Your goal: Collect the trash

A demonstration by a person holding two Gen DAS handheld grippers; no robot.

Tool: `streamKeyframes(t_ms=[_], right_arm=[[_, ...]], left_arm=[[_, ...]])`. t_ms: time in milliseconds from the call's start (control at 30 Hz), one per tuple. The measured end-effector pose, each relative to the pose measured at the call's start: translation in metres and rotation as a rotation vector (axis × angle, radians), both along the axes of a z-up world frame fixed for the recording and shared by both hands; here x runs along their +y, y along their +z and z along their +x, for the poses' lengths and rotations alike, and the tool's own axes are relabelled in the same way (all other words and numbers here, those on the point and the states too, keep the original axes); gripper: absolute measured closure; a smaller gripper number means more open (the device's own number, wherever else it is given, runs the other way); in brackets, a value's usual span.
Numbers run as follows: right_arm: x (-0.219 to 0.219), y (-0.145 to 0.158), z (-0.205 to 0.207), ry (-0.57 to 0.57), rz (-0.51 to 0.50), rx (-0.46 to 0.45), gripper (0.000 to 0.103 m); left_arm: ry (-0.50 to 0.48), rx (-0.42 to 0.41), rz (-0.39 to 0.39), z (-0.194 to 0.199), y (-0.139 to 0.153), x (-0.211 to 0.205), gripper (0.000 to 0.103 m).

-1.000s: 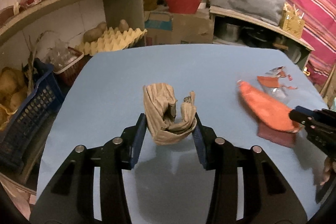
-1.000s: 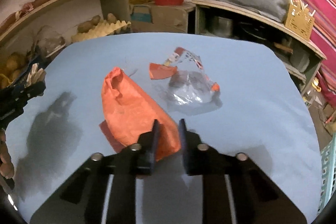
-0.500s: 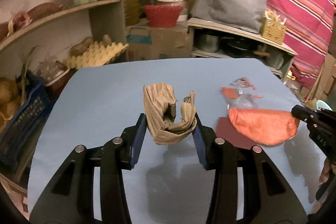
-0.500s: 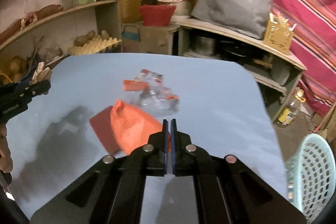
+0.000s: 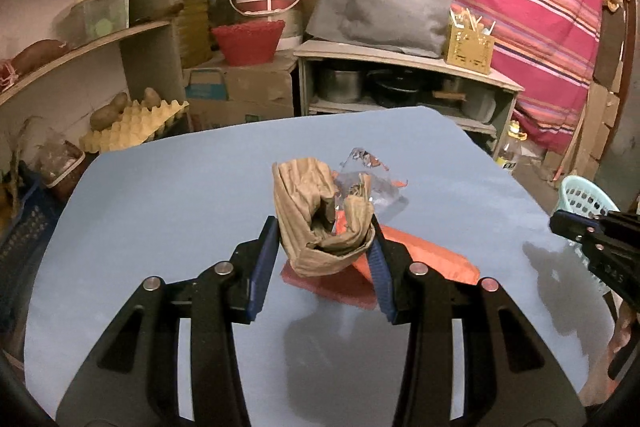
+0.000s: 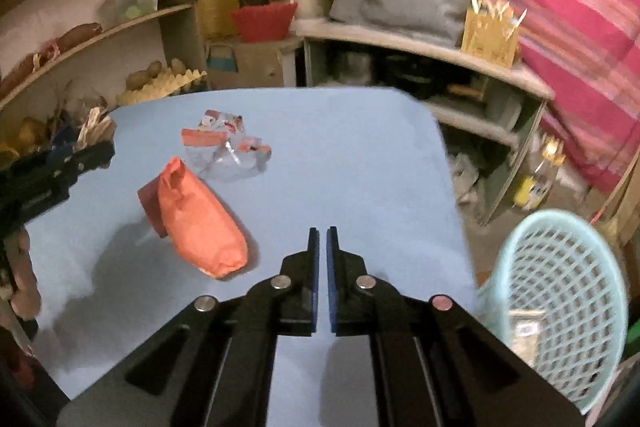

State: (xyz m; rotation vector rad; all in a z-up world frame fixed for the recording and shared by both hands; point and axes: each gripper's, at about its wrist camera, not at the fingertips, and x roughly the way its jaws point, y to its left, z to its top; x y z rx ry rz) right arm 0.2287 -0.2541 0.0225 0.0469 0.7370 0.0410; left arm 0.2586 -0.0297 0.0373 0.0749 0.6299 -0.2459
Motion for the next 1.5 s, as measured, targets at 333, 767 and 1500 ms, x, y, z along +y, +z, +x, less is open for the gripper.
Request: streamKeyframes(t_ms=[333, 767, 1500], right_arm=[[0.061, -0.033, 0.029, 0.053, -0.020, 0.051, 0.036], [0.086, -0.059, 0.044, 0.099, -0.047, 0.145, 0.053], [-0.004, 0.009, -0.028, -0.058, -0.201, -0.063, 0.100]], left_arm=[[0.075, 0.051, -0.021, -0.001, -0.012, 0.057, 0.061], [0.160, 0.054, -0.012, -0.001, -0.013, 0.111, 0.061], [0.026, -0.014, -0.040, -0.008, 0.005, 0.014, 0.061]])
